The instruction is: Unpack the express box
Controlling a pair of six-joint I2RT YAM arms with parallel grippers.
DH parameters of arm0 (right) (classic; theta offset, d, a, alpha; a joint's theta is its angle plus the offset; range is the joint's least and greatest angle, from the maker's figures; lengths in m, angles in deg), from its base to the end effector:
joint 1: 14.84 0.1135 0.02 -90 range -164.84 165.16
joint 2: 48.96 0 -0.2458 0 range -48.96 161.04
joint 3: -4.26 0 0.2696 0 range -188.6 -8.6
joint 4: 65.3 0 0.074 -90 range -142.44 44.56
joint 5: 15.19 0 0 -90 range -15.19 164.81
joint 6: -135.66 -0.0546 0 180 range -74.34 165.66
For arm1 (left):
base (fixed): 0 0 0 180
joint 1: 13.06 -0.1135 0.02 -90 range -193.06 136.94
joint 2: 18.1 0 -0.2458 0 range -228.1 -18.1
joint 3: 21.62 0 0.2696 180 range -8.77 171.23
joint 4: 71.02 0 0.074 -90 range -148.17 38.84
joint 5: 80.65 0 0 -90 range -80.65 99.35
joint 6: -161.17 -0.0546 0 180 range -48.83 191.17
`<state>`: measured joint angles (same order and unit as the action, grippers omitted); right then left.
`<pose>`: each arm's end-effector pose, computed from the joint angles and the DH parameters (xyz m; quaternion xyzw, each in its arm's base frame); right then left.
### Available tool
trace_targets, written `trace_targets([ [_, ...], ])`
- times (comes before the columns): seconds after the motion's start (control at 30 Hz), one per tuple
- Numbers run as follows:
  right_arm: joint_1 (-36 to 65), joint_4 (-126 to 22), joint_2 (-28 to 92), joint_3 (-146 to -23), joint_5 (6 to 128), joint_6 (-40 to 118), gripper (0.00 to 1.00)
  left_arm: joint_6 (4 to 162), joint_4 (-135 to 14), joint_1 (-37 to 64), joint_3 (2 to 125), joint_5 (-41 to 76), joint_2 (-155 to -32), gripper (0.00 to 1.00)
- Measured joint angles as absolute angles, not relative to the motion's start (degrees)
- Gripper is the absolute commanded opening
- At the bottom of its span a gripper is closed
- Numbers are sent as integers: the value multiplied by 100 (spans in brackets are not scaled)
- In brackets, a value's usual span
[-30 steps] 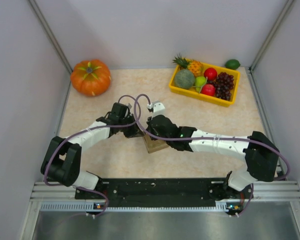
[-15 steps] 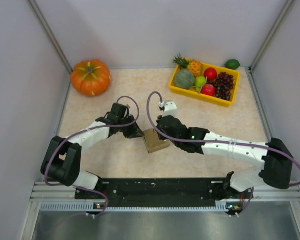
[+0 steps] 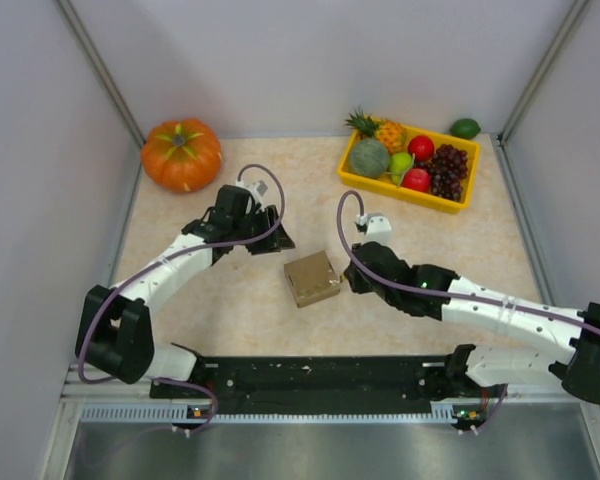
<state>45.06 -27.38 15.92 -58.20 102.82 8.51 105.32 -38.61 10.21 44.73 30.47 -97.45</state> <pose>0.1617 0.2278 0.2456 -0.0740 0.8833 0.1598 0.4344 0.2908 -0.1465 0.2054 -0.0170 0.9121 -0.3279 0.2456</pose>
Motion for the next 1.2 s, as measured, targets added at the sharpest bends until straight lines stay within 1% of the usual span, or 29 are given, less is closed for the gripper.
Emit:
trace_targets([
  [0.13, 4471, -2590, 1544, -5593, 9840, 838, 0, 10150, -3918, 1021, 4707, 3097, -9844, 60],
  [0.17, 4460, -2535, 1553, -5571, 9698, 842, 0, 10025, -3955, 1021, 4744, 3191, -9947, 64],
  [0.27, 4428, -2496, 1658, -5567, 9302, 886, 0, 9640, -3973, 1023, 4785, 3473, -10298, 70],
  [0.4, 4393, -2568, 2117, -5567, 8931, 965, 0, 9339, -3879, 1023, 4847, 3869, -10797, 72],
  [0.5, 4279, -2749, 2486, -5567, 8723, 1013, 0, 9330, -3840, 1029, 4847, 4160, -11018, 72],
  [0.6, 4028, -2946, 2698, -5569, 8605, 1052, 0, 9400, -3855, 1034, 4842, 4420, -11151, 69],
  [0.7, 3735, -3058, 2753, -5621, 8553, 1100, 0, 9579, -3997, 1034, 4709, 4656, -11173, 59],
  [0.73, 3630, -3069, 2770, -5656, 8540, 1118, 0, 9638, -4030, 1034, 4652, 4693, -11173, 54],
  [0.87, 3313, -3219, 2926, -5801, 8472, 1247, 0, 9949, -4108, 1032, 4322, 4844, -11173, 43],
  [0.93, 3212, -3311, 3046, -5877, 8446, 1314, 0, 10161, -4202, 1032, 4130, 4920, -11160, 40],
  [0.97, 3180, -3337, 3087, -5910, 8424, 1341, 0, 10252, -4257, 1032, 4025, 4936, -11157, 36],
  [1.03, 3140, -3396, 3146, -5951, 8373, 1402, 0, 10451, -4338, 1027, 3885, 5030, -11122, 33],
  [1.07, 3125, -3396, 3151, -5965, 8358, 1422, 0, 10532, -4368, 1027, 3850, 5019, -11079, 28],
  [1.1, 3110, -3405, 3151, -5976, 8343, 1452, 0, 10591, -4401, 1027, 3815, 4979, -11024, 26],
  [1.2, 3107, -3425, 3155, -6019, 8301, 1507, 0, 10751, -4506, 1027, 3712, 4890, -10928, 26],
])
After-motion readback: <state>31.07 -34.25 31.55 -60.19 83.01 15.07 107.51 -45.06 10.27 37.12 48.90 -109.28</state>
